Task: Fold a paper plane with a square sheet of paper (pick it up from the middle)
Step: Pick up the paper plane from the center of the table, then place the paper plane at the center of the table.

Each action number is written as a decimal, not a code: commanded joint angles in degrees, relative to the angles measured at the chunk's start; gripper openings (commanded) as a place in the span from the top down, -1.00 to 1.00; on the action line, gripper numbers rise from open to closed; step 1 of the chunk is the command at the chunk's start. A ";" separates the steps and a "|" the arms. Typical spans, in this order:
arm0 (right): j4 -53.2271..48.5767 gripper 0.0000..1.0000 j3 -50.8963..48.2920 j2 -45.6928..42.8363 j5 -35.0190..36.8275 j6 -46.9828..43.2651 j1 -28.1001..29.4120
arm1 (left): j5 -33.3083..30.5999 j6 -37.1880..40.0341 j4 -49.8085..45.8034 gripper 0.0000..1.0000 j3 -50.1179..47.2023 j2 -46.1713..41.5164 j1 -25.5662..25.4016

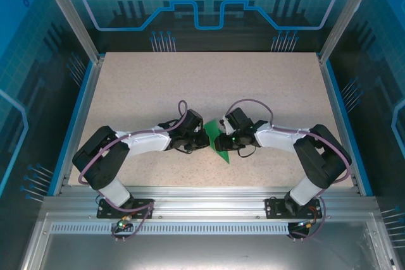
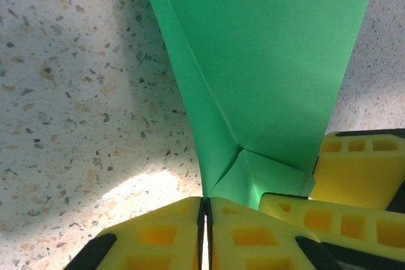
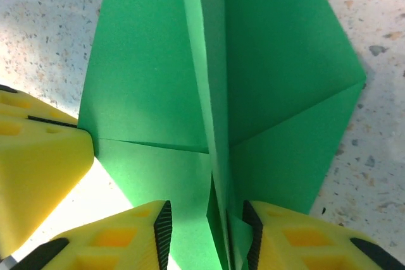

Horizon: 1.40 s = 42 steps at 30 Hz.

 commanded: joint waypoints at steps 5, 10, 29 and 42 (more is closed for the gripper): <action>-7.99 0.40 6.04 3.65 8.31 -2.11 4.49 | 0.18 1.26 0.12 0.71 -1.31 -2.11 0.45; -11.61 0.57 8.90 4.43 12.87 -1.93 6.52 | -0.17 1.08 0.19 0.63 -2.23 -3.37 0.49; -25.16 0.82 27.02 12.21 26.44 5.84 5.90 | -14.91 -2.47 -6.00 0.13 -13.07 -25.10 1.88; -28.51 0.63 36.06 22.80 25.82 8.70 5.62 | -16.85 -3.60 -7.66 0.04 -17.62 -32.46 2.83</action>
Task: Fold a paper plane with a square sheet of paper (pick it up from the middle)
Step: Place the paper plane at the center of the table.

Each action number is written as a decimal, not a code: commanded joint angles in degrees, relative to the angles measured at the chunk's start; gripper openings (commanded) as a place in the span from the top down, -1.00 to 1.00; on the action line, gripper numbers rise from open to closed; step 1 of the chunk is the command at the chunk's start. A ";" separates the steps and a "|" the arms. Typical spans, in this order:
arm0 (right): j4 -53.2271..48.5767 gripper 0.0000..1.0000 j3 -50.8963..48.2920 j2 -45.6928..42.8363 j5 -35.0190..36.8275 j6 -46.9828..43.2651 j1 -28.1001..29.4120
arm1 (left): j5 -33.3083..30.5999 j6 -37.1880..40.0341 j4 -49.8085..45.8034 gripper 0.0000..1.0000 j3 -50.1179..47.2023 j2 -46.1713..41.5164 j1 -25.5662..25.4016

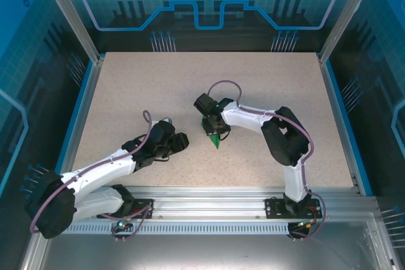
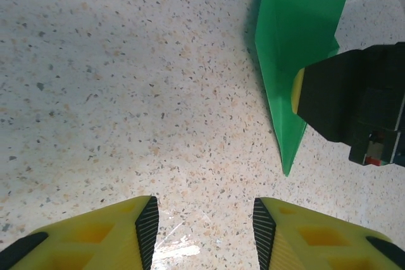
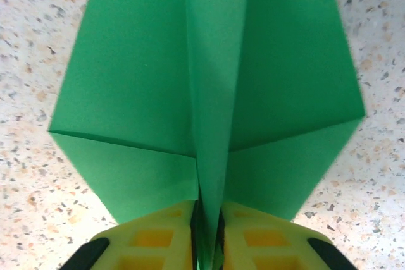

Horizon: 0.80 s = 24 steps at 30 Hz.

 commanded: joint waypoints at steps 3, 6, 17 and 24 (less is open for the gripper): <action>-2.39 0.59 2.01 1.15 0.11 1.12 -0.47 | -1.52 -1.03 -1.15 0.03 -1.48 -1.69 0.66; -2.45 0.56 2.10 1.59 -0.23 0.92 -0.52 | -1.44 -0.99 -1.03 0.02 -1.49 -1.43 0.71; -2.08 0.55 0.99 5.86 -1.54 1.86 -0.18 | -1.00 -1.37 -1.06 0.01 -1.49 -0.79 0.77; -4.39 0.54 3.13 4.67 0.63 2.29 0.86 | -1.16 -1.30 -1.56 0.00 -1.24 -0.88 0.83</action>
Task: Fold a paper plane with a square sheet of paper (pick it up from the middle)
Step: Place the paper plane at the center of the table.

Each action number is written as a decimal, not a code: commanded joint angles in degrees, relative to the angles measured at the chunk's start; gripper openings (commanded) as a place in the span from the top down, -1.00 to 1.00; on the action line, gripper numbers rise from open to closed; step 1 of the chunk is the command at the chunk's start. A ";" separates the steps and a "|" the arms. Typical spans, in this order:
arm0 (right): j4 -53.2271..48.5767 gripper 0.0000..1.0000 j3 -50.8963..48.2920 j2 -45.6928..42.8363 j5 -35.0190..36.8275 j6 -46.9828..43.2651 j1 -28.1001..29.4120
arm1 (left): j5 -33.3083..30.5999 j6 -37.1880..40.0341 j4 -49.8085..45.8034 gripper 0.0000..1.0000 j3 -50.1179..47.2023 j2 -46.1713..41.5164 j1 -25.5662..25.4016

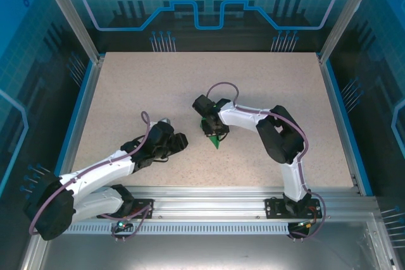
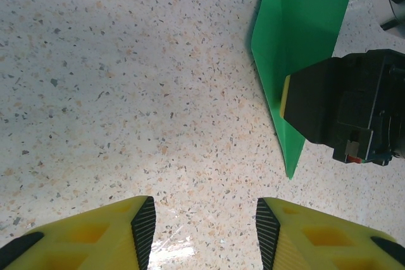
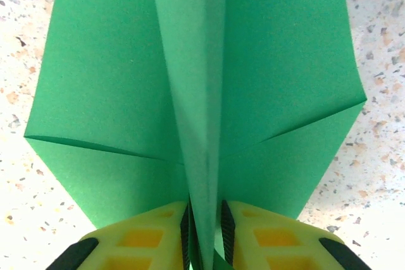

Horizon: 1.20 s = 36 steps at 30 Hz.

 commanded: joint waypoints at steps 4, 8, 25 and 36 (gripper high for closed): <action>-4.98 0.42 3.33 -3.12 2.10 -0.48 0.68 | -1.24 0.11 -2.17 -0.01 -0.38 -0.75 0.50; -5.70 0.14 2.84 -10.47 4.03 -1.77 0.64 | -2.40 0.73 -3.31 -0.02 -0.29 -1.81 0.51; 1.13 -0.85 -20.29 -51.42 28.63 -10.13 -7.08 | -14.02 6.00 -9.94 -0.37 1.91 -5.81 1.00; 25.60 -0.94 -44.68 -54.72 20.27 -23.99 -29.36 | -24.44 12.52 -15.45 -0.97 2.79 -10.74 4.32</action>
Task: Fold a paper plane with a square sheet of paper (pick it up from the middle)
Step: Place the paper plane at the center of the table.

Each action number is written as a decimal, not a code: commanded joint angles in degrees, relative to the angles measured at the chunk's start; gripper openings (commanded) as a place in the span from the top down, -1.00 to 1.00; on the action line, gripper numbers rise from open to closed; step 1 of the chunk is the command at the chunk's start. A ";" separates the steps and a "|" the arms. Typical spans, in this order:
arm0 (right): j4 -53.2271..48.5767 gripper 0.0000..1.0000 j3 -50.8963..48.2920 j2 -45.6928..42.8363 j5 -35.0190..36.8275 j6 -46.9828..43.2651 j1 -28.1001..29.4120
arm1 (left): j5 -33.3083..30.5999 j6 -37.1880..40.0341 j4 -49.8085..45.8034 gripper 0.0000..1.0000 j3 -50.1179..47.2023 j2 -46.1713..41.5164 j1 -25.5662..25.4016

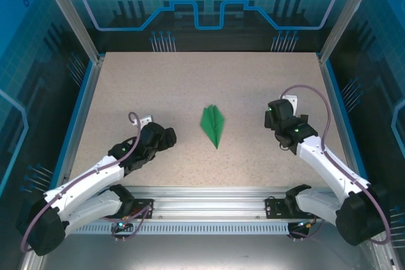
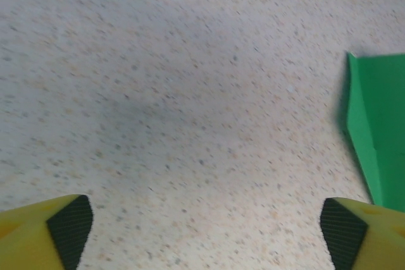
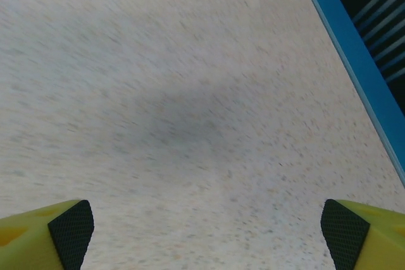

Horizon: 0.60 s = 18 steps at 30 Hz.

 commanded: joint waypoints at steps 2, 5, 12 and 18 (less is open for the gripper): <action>19.02 -0.94 -7.02 2.40 -8.55 -9.62 -5.74 | -6.76 3.77 -3.74 -0.97 1.49 -2.13 2.00; 28.69 -0.94 -11.23 4.77 -13.22 -12.99 -7.53 | -7.45 5.67 -4.47 -0.97 1.30 -2.45 3.63; 45.33 -0.91 -13.67 11.38 -17.36 -15.60 -9.72 | -9.45 7.66 -5.15 -0.97 0.70 -4.72 5.51; 57.17 -0.87 -13.88 16.56 -23.10 -20.80 -10.44 | -9.98 9.83 -3.78 -0.97 0.07 -5.69 6.50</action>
